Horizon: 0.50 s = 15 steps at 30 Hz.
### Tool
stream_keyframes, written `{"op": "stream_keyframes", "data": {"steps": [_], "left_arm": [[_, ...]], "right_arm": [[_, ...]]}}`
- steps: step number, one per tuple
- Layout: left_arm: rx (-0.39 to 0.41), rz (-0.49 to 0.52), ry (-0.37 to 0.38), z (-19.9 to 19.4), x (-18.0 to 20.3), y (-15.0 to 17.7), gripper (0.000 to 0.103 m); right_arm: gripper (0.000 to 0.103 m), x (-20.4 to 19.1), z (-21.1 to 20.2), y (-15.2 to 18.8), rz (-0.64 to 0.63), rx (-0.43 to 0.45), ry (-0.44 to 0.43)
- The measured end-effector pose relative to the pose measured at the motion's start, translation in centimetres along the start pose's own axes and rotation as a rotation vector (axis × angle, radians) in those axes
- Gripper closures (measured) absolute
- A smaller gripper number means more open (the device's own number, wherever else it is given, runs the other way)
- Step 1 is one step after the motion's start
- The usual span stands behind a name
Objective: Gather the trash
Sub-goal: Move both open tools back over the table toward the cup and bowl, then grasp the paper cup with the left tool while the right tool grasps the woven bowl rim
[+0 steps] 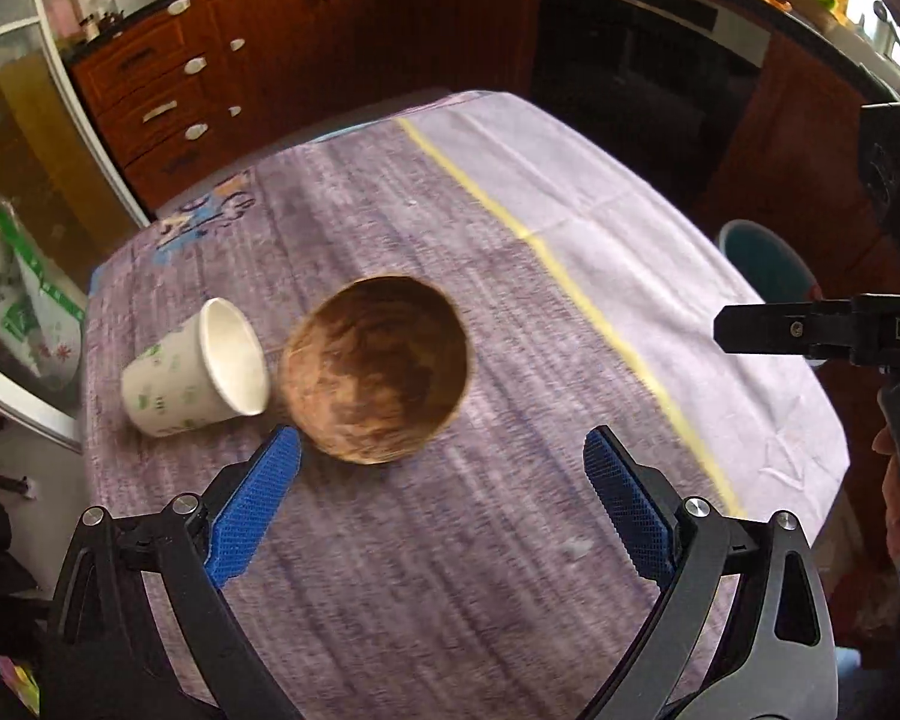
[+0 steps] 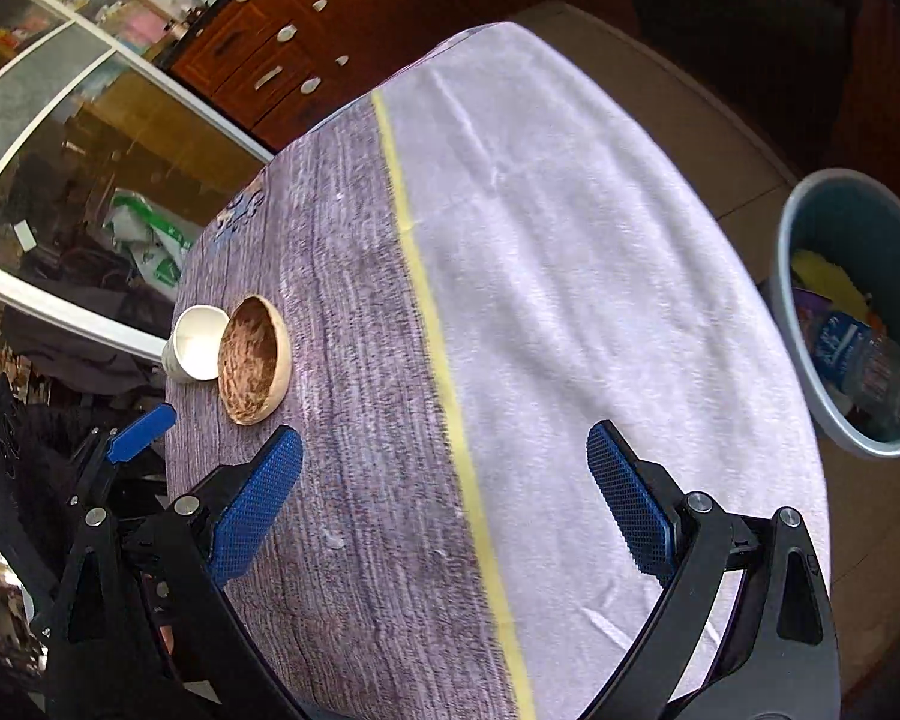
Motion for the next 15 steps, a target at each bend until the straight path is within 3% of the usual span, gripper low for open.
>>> {"op": "stream_keyframes", "data": {"steps": [4, 8, 15], "left_arm": [[-0.006, 0.043, -0.060, -0.7, -5.6, 1.5, 0.007], [-0.034, 0.148, -0.096, 0.0, -9.8, 2.5, 0.007], [-0.072, 0.274, -0.066, 3.1, -13.9, 1.4, 0.007]], "right_arm": [[0.011, -3.7, 2.4, -0.1, -0.066, -0.049, 0.003], [0.011, -6.8, 4.7, 0.0, -0.120, -0.089, 0.003], [0.011, -9.7, 8.4, -0.1, -0.144, -0.138, 0.028]]}}
Point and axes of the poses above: each gripper's, at about its wrist camera, not at the fingertips, and z roughly the way its jaws point, x to its right, y to its underside, the point moved 3 cm from there along z, roughly the way its jaws point, and after that the axes turned 4 degrees about x, right-handed, at the moved point
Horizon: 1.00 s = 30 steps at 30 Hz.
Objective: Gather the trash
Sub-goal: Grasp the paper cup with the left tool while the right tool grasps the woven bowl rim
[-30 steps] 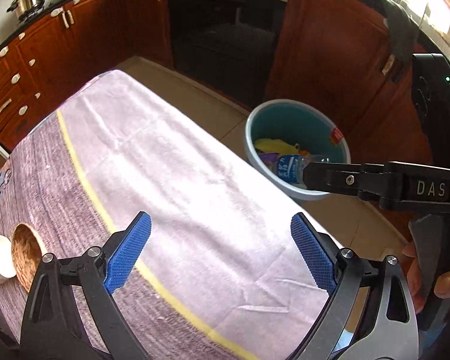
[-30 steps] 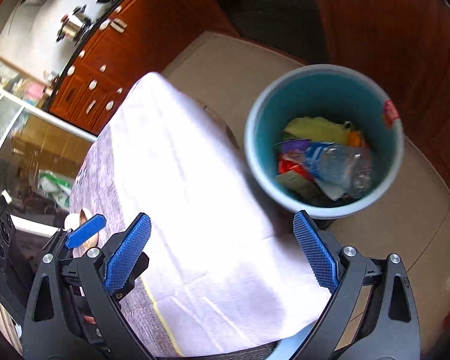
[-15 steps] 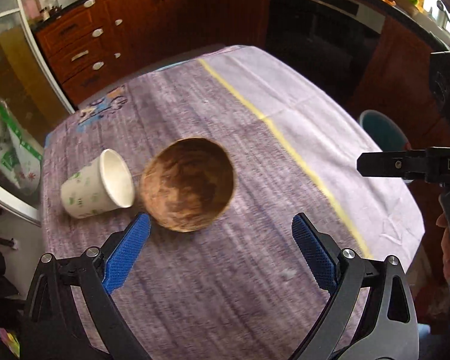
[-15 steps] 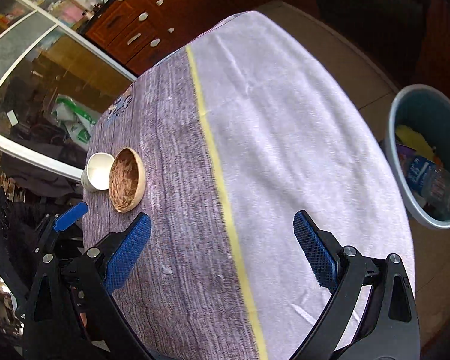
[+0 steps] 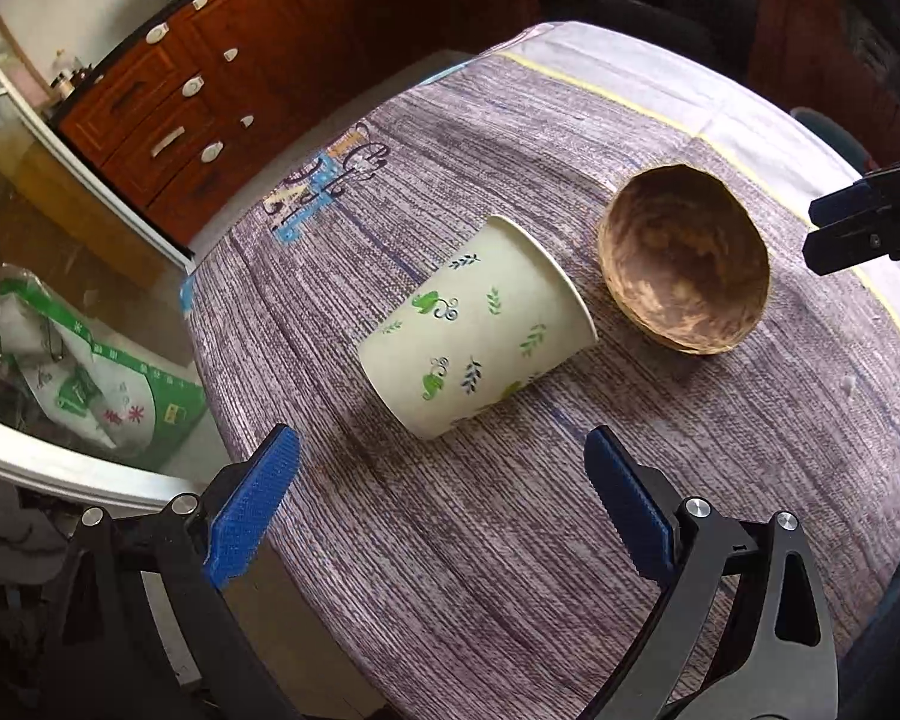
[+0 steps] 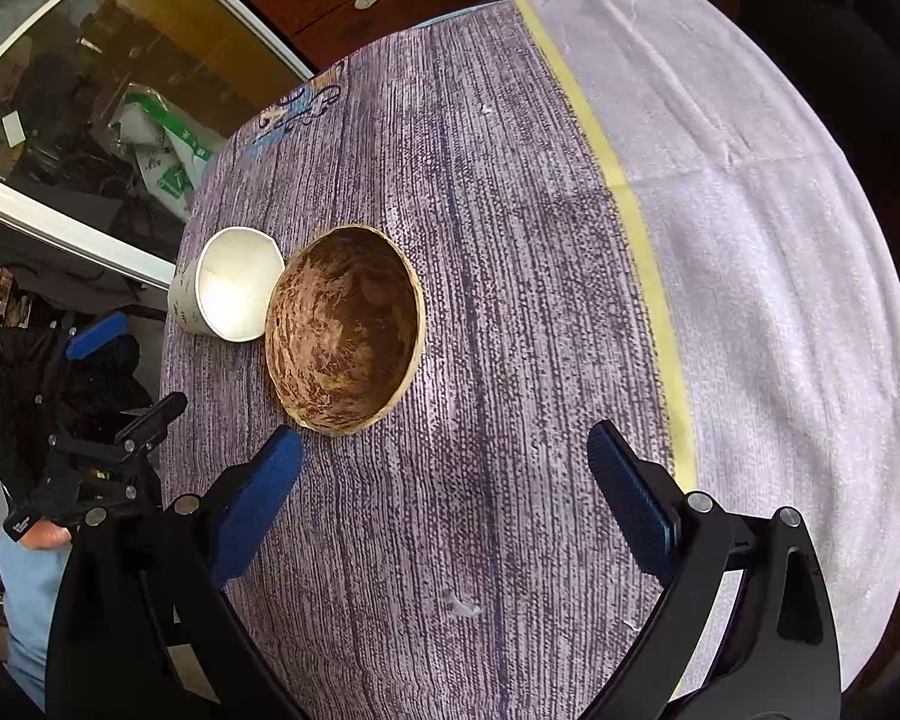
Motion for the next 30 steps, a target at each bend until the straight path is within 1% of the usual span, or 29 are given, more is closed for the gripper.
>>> {"op": "stream_keyframes", "data": {"steps": [5, 9, 12, 13, 14, 15, 16, 18, 20, 22, 24, 26, 27, 28, 30], "left_arm": [[0.015, 0.086, 0.070, 1.9, -0.6, -1.9, 0.007], [0.018, 0.150, 0.140, 3.5, -0.2, -3.2, 0.007], [0.000, 0.170, 0.157, 4.8, 0.3, -3.4, 0.007], [0.002, 0.159, 0.173, 5.1, 0.4, -3.4, 0.009], [0.005, 0.141, 0.197, 5.1, 0.4, -3.3, 0.018], [0.009, 0.125, 0.208, 5.2, 0.4, -3.3, 0.022], [0.016, 0.110, 0.214, 5.1, 0.5, -3.3, 0.024], [0.020, 0.070, 0.232, 4.7, 0.5, -3.0, 0.032], [0.017, 0.024, 0.267, 4.3, 0.7, -2.6, 0.036], [0.001, -0.011, 0.303, 4.1, 0.9, -2.0, 0.042], [-0.027, -0.040, 0.315, 4.5, 1.3, -1.4, 0.043], [-0.055, -0.058, 0.310, 5.3, 1.6, -1.0, 0.042], [-0.065, -0.062, 0.297, 5.6, 1.7, -0.8, 0.042], [-0.051, -0.066, 0.282, 5.7, 1.7, -1.0, 0.042], [-0.057, -0.094, 0.276, 6.0, 1.6, -1.3, 0.040]], "right_arm": [[0.011, -0.7, 1.4, -0.7, -0.015, -0.001, 0.044], [0.011, -1.2, 2.3, -1.1, -0.027, -0.001, 0.066], [0.011, -1.6, 2.9, -1.3, -0.040, 0.000, 0.081], [0.011, -1.6, 3.0, -1.3, -0.040, -0.002, 0.084], [0.013, -1.6, 3.2, -1.3, -0.039, -0.002, 0.084], [0.023, -1.7, 3.3, -1.3, -0.037, -0.001, 0.085], [0.036, -1.6, 3.4, -1.4, -0.035, -0.001, 0.087], [0.050, -1.5, 3.7, -1.6, -0.030, -0.004, 0.083], [0.055, -1.4, 4.1, -1.8, -0.023, -0.006, 0.057], [0.069, -1.7, 4.3, -1.9, -0.027, 0.006, 0.025], [0.070, -2.2, 4.5, -2.1, -0.052, 0.018, 0.035], [0.083, -2.3, 4.9, -2.0, -0.063, 0.018, 0.019], [0.084, -2.4, 5.2, -2.0, -0.070, 0.014, 0.012], [0.084, -2.7, 5.3, -2.0, -0.085, 0.026, 0.018], [0.084, -3.1, 5.5, -2.1, -0.110, 0.031, 0.023]]}}
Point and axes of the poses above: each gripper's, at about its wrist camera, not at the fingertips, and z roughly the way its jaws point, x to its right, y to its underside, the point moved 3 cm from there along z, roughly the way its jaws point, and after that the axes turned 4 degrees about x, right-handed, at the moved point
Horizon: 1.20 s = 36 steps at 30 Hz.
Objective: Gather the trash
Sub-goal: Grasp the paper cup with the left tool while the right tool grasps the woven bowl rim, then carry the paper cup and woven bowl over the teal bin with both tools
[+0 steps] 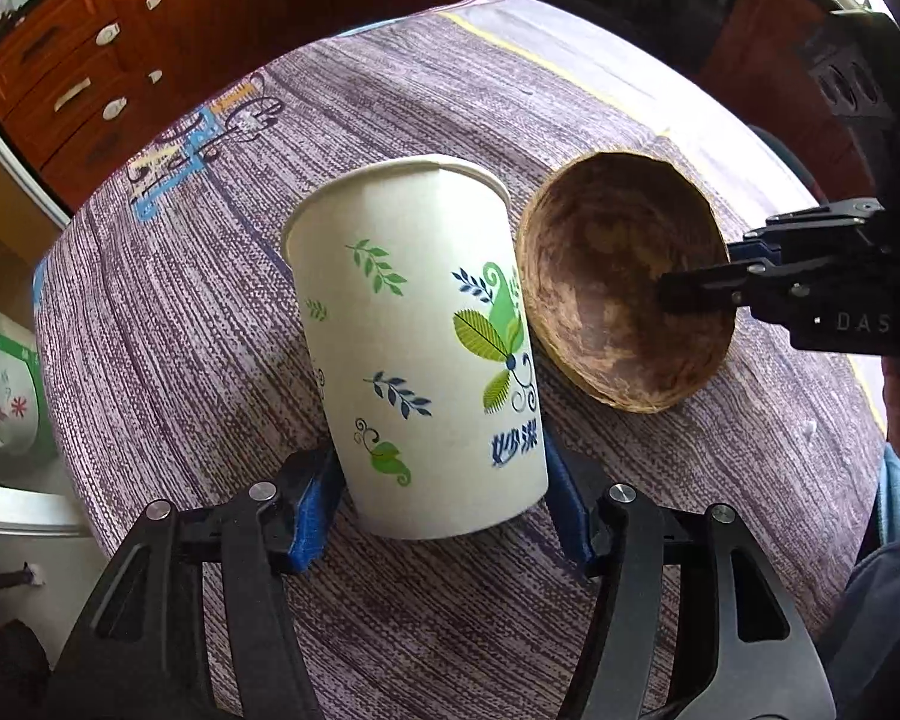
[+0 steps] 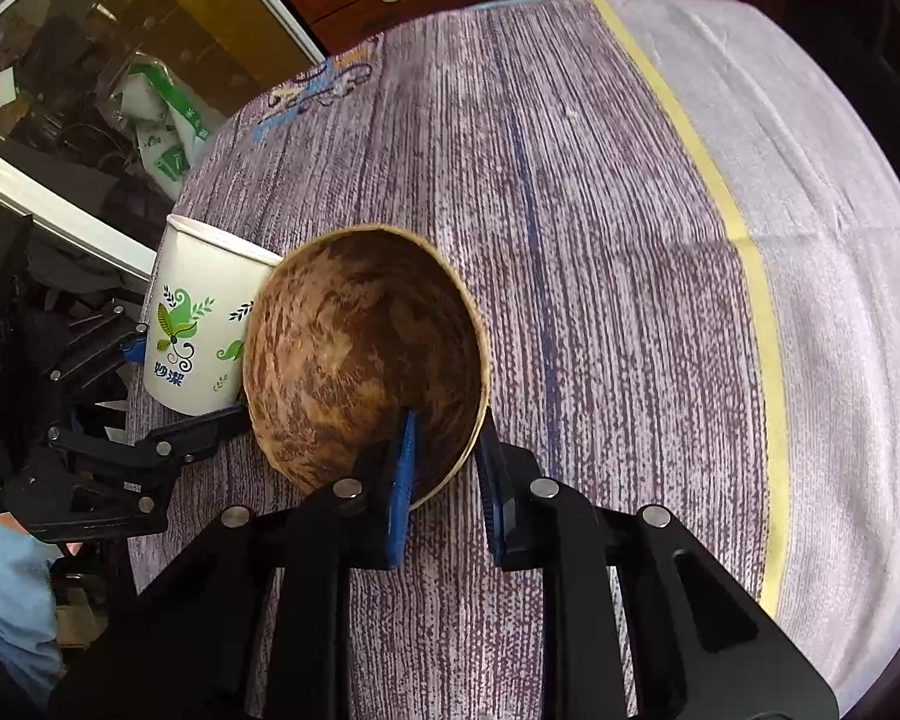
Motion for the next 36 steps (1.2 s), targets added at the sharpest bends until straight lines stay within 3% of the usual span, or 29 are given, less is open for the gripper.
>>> {"op": "stream_keyframes", "data": {"steps": [9, 12, 15, 19, 36], "left_arm": [[0.029, -0.120, 0.015, -0.2, -0.9, -1.6, 0.037], [0.036, -0.140, 0.003, -0.3, -0.7, -1.7, 0.045], [0.039, -0.159, -0.038, -0.7, -0.1, -1.5, 0.048], [0.027, -0.200, -0.074, -1.3, 1.4, -0.7, 0.047], [0.068, -0.159, -0.090, -4.7, 11.7, -1.7, 0.047]], "right_arm": [[0.082, 0.2, 0.4, -0.9, 0.011, 0.030, -0.044], [0.082, 0.3, 0.5, -1.0, 0.019, 0.035, -0.049], [0.091, 0.5, 0.3, -0.9, 0.029, 0.032, -0.047], [0.095, 1.1, -1.1, -0.4, 0.047, 0.045, -0.080], [0.095, 7.2, -10.8, 2.9, 0.153, 0.183, -0.143]]}}
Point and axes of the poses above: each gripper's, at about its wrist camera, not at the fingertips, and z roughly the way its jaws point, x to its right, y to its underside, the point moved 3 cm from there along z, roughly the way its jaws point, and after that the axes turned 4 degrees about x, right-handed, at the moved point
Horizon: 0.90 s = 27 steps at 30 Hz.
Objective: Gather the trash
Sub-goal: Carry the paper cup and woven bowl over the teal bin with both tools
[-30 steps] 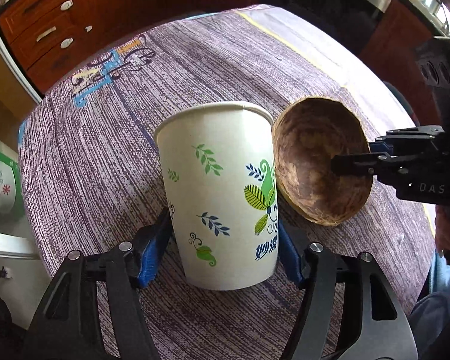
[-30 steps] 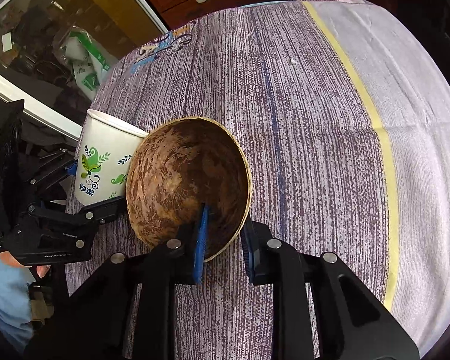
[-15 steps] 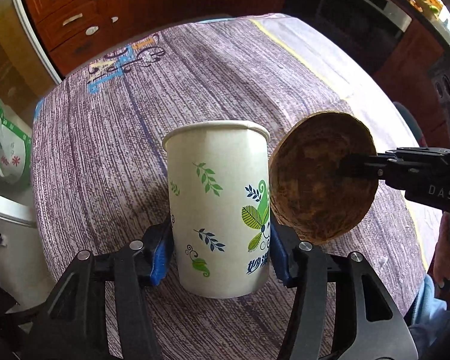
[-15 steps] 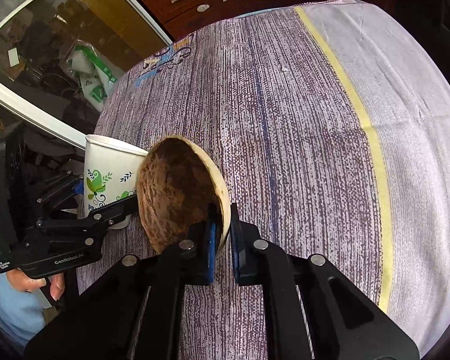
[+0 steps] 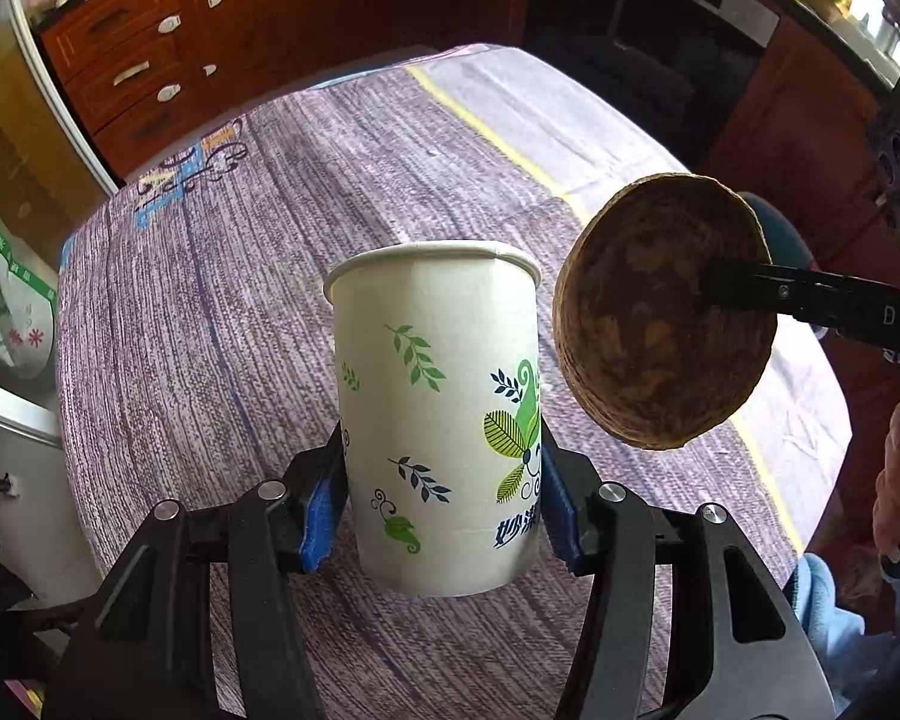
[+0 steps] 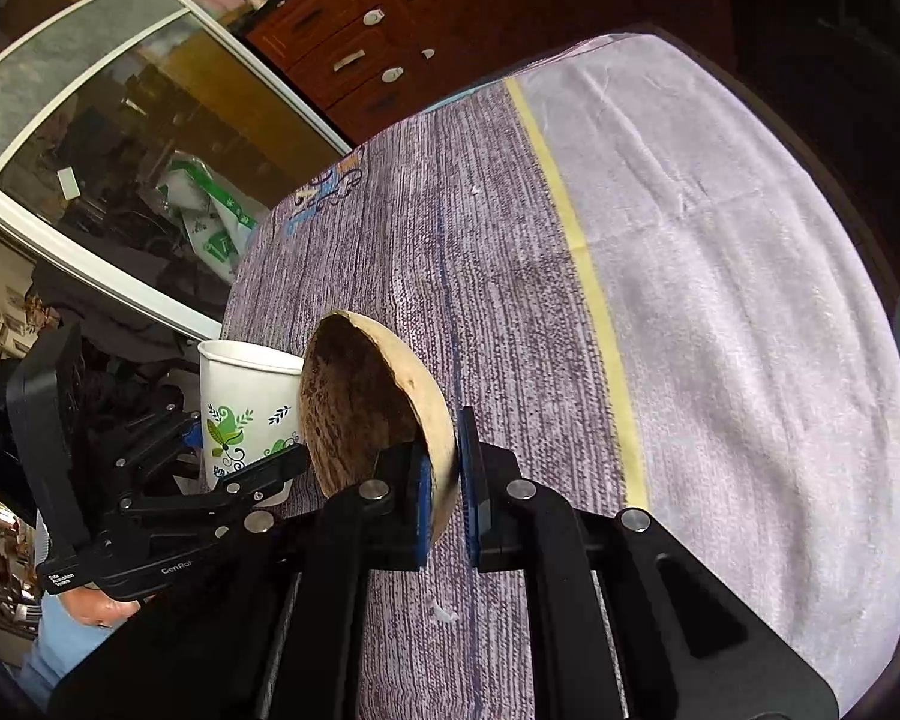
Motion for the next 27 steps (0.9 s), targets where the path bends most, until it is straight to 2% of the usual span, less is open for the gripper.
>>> {"op": "stream_keyframes", "data": {"steps": [11, 27], "left_arm": [[-0.003, 0.111, 0.038, 0.4, 10.8, -3.0, 0.046], [-0.053, 0.294, 0.147, 5.4, 28.4, -7.7, 0.046]], "right_arm": [[0.095, 8.2, -6.9, 0.9, 0.144, 0.116, -0.040], [0.094, 24.0, -16.5, 4.0, 0.399, 0.283, 0.020]]}}
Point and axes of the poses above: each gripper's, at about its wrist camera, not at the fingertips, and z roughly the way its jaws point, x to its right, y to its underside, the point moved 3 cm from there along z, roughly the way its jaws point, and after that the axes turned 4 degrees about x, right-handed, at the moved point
